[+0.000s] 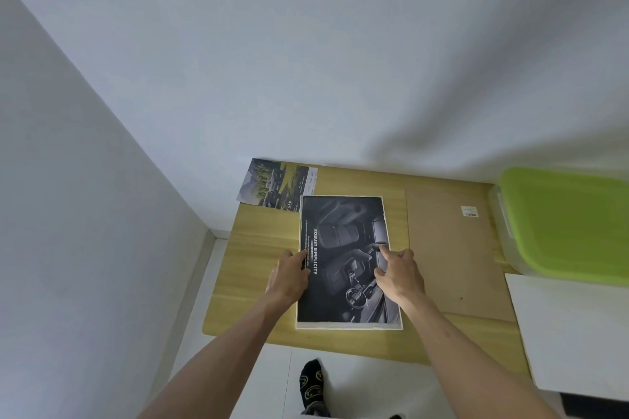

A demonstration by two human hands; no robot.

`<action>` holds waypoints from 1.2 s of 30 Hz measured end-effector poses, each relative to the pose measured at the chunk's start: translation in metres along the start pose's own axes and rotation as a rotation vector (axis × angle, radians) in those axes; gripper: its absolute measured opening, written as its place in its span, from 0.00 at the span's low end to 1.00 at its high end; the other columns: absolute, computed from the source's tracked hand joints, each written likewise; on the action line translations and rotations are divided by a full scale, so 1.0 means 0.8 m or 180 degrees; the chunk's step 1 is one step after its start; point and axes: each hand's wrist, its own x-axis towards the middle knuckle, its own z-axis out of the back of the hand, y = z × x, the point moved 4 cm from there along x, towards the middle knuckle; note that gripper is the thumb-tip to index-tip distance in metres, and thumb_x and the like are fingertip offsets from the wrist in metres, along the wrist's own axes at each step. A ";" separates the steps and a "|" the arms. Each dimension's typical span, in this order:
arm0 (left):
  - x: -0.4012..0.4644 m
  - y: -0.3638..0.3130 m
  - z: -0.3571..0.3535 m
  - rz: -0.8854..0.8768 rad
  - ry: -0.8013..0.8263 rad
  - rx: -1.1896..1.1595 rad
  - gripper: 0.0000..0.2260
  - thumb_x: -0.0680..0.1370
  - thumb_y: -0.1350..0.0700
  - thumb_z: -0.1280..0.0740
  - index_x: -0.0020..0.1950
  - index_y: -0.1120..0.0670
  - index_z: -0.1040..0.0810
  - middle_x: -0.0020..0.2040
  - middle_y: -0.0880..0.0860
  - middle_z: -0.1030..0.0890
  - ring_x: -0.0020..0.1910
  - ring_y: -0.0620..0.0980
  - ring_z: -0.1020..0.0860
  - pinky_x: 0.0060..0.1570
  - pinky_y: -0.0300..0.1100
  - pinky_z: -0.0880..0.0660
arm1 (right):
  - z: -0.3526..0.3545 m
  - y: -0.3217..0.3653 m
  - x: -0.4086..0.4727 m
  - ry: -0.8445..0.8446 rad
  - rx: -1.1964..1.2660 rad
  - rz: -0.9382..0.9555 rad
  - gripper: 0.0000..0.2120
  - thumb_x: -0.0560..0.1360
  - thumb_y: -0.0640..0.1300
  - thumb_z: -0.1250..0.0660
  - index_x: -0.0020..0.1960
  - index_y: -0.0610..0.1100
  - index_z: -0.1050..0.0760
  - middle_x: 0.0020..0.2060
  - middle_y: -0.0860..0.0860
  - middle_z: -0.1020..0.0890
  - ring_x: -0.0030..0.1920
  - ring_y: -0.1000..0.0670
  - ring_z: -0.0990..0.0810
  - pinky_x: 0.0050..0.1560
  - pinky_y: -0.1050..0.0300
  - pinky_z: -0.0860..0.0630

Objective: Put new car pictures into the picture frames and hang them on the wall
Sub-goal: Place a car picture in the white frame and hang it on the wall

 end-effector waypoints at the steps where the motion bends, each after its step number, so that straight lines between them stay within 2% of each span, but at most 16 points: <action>1: 0.001 0.000 -0.001 0.0001 0.0013 0.0011 0.18 0.80 0.57 0.35 0.70 0.54 0.28 0.59 0.55 0.26 0.54 0.57 0.23 0.55 0.52 0.24 | 0.000 -0.001 0.000 -0.0014 0.0003 -0.0005 0.28 0.79 0.48 0.35 0.77 0.51 0.38 0.62 0.45 0.33 0.61 0.45 0.26 0.57 0.52 0.23; 7: 0.007 0.002 -0.003 0.0009 0.0053 -0.0001 0.20 0.80 0.57 0.35 0.72 0.53 0.29 0.58 0.55 0.26 0.53 0.57 0.22 0.54 0.54 0.23 | 0.000 -0.001 0.000 -0.0065 0.0019 -0.0044 0.28 0.79 0.48 0.34 0.77 0.52 0.38 0.62 0.46 0.33 0.60 0.45 0.25 0.55 0.53 0.23; 12: 0.014 -0.004 -0.001 -0.0099 0.0016 0.0062 0.22 0.79 0.66 0.42 0.73 0.53 0.30 0.54 0.55 0.27 0.49 0.57 0.23 0.50 0.52 0.22 | 0.000 -0.006 0.002 -0.0152 -0.0006 -0.0119 0.28 0.79 0.48 0.34 0.77 0.53 0.37 0.60 0.46 0.32 0.56 0.46 0.24 0.50 0.55 0.22; 18: 0.025 -0.012 -0.005 -0.0153 -0.0027 0.0242 0.26 0.78 0.67 0.43 0.74 0.50 0.31 0.53 0.55 0.28 0.50 0.60 0.24 0.52 0.54 0.24 | 0.002 -0.011 0.004 -0.0216 0.0036 -0.0209 0.28 0.78 0.49 0.33 0.76 0.53 0.37 0.61 0.45 0.32 0.55 0.47 0.23 0.51 0.53 0.20; 23: 0.023 -0.021 -0.008 -0.0115 -0.0048 0.0309 0.24 0.77 0.68 0.42 0.71 0.51 0.28 0.52 0.54 0.28 0.47 0.58 0.24 0.49 0.55 0.23 | 0.006 -0.017 0.002 -0.0219 0.0122 -0.0191 0.28 0.79 0.48 0.33 0.76 0.53 0.37 0.62 0.45 0.31 0.53 0.49 0.23 0.46 0.57 0.20; 26: 0.019 -0.031 -0.006 -0.0033 -0.0143 0.0435 0.21 0.78 0.65 0.41 0.70 0.53 0.27 0.54 0.53 0.28 0.46 0.56 0.23 0.45 0.51 0.23 | 0.012 -0.023 0.002 -0.0166 0.0220 -0.0045 0.27 0.79 0.50 0.34 0.76 0.54 0.38 0.63 0.45 0.32 0.52 0.48 0.22 0.43 0.58 0.21; 29: 0.015 -0.054 -0.002 -0.0116 -0.0522 0.0638 0.12 0.80 0.60 0.40 0.61 0.57 0.23 0.53 0.53 0.28 0.46 0.53 0.24 0.41 0.47 0.24 | 0.028 -0.039 0.005 -0.0288 0.0360 0.0056 0.26 0.80 0.51 0.37 0.76 0.53 0.38 0.66 0.45 0.33 0.57 0.47 0.23 0.45 0.58 0.21; 32: 0.018 -0.096 -0.012 -0.0329 -0.0751 0.0629 0.11 0.80 0.57 0.38 0.60 0.57 0.22 0.56 0.54 0.26 0.49 0.52 0.24 0.41 0.46 0.25 | 0.057 -0.076 0.013 -0.0480 0.0413 -0.0075 0.25 0.80 0.52 0.37 0.76 0.50 0.38 0.68 0.45 0.33 0.63 0.46 0.26 0.48 0.56 0.21; 34: 0.021 -0.133 -0.030 -0.0451 -0.0765 0.0507 0.11 0.80 0.56 0.37 0.60 0.57 0.22 0.56 0.55 0.25 0.46 0.49 0.25 0.41 0.44 0.26 | 0.076 -0.111 0.019 -0.0515 0.0383 -0.0258 0.25 0.80 0.52 0.38 0.75 0.49 0.37 0.68 0.44 0.33 0.66 0.45 0.28 0.54 0.52 0.22; 36: 0.023 -0.171 -0.056 -0.0511 -0.0662 0.0312 0.11 0.80 0.56 0.37 0.60 0.56 0.22 0.56 0.54 0.25 0.46 0.50 0.25 0.44 0.45 0.23 | 0.093 -0.148 0.024 -0.0516 0.0313 -0.0424 0.26 0.80 0.52 0.38 0.75 0.48 0.37 0.68 0.44 0.33 0.67 0.44 0.30 0.59 0.50 0.25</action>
